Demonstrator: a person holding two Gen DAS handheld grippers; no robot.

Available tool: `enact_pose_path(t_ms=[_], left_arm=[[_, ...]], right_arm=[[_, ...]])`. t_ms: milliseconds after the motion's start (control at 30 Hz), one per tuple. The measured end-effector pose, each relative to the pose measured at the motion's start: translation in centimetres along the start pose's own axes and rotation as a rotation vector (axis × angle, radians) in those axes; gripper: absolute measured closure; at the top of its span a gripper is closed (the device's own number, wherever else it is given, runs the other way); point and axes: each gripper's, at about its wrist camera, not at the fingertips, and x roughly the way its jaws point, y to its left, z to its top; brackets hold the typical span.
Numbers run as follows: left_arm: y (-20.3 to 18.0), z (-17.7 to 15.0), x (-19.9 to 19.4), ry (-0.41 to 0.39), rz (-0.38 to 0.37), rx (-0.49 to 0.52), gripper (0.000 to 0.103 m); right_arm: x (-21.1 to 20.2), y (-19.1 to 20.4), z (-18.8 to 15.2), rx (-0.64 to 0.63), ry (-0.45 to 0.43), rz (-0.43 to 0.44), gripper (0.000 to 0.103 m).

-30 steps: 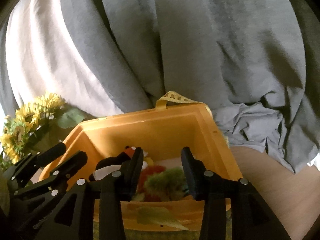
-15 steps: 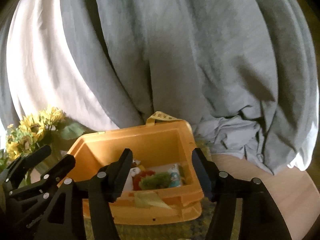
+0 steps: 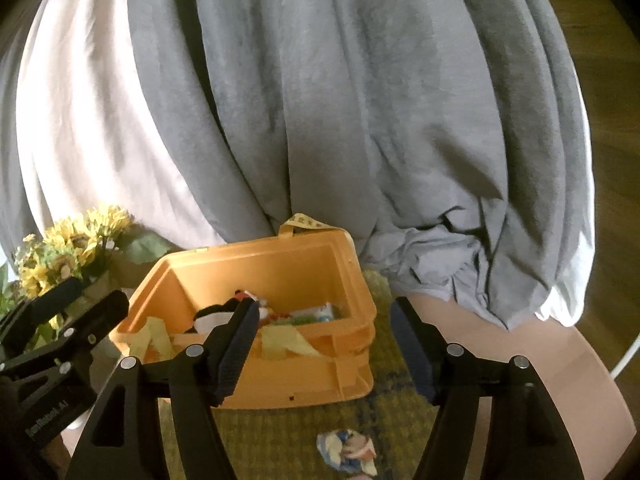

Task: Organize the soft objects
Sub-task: 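Pull both tools back from the crate toward the plush bird and pink sponge, then grasp the blue-and-white plush bird with the left tool while the right tool grasps the pink sponge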

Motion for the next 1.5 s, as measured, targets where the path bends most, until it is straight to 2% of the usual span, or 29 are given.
enact_pose_path(t_ms=[300,633,1167,1500], left_arm=[[-0.5,-1.3,-2.7,0.020,-0.016,0.007,0.026],[-1.5,-3.7,-3.7,0.084,-0.076,0.031,0.026],[-2.9,-6.8,-1.2,0.171,-0.163,0.148,0.026],[-3.0,-7.8,2.6,0.211,-0.266,0.227,0.026]], right_arm=[[-3.1,0.0,-2.2,-0.006,0.022,-0.022,0.034],[-5.3,-1.0,-5.0,0.019,0.066,-0.079,0.034],[-4.8,-2.1,-10.1,0.079,0.188,-0.153,0.034],[-2.8,-1.7,-12.4,0.140,0.255,-0.188,0.034]])
